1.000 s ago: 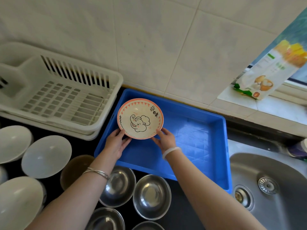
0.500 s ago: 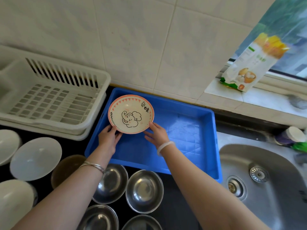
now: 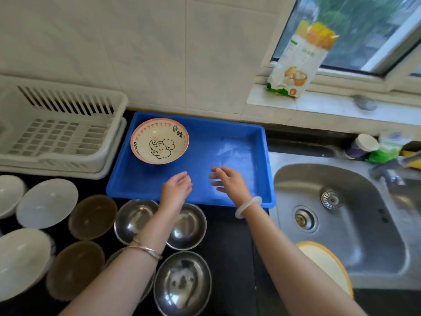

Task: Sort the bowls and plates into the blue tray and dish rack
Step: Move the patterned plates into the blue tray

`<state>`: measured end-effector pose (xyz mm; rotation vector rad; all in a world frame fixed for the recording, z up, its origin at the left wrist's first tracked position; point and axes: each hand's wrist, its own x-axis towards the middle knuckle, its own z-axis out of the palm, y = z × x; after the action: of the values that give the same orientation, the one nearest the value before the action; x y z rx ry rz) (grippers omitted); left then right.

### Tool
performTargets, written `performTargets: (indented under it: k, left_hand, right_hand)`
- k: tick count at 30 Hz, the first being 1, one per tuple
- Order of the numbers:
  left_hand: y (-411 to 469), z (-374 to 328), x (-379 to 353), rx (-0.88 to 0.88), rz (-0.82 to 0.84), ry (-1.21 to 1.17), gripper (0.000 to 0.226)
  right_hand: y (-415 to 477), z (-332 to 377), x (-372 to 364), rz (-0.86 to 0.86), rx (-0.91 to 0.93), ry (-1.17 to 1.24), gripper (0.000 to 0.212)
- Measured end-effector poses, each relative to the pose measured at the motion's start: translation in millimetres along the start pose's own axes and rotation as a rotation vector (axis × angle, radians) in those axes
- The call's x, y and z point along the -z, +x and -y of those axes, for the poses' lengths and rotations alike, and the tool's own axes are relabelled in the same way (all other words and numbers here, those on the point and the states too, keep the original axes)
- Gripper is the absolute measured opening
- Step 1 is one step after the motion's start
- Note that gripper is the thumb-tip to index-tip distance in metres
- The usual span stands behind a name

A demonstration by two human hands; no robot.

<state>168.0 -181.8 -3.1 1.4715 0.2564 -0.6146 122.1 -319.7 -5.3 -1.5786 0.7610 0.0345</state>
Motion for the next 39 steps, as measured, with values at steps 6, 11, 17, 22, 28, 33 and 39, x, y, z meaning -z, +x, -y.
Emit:
performTargets:
  k: [6,11,17,22,28,33,39]
  left_hand:
    - [-57,43,-63,-0.056,0.270,0.377,0.031]
    - [-97,79,-112,-0.150,0.521,0.732,0.040]
    - [-124,112,-139,-0.070,0.689,0.899,0.047]
    - [-131,127,-139,0.152,0.659,0.760,0.046]
    - [-132,124,-139,0.227,0.644,0.670,0.044]
    - [-114,94,-129,0.227,0.614,0.648,0.042]
    - [-80,29,-96,0.161,0.477,0.494,0.022]
  right_hand:
    - [-77,-43,85,-0.226,0.040,-0.279,0.021]
    - [-136,-88,150,-0.434,-0.041,-0.470,0.022]
    - [-183,-136,190,-0.583,-0.127,-0.607,0.034]
    - [-193,-156,199,-0.677,-0.188,-0.545,0.032]
    - [-193,-160,204,-0.672,-0.241,-0.511,0.020]
    - [-183,-132,199,-0.626,-0.155,-0.474,0.020]
    - [-148,-71,180,-0.574,-0.063,-0.337,0.016]
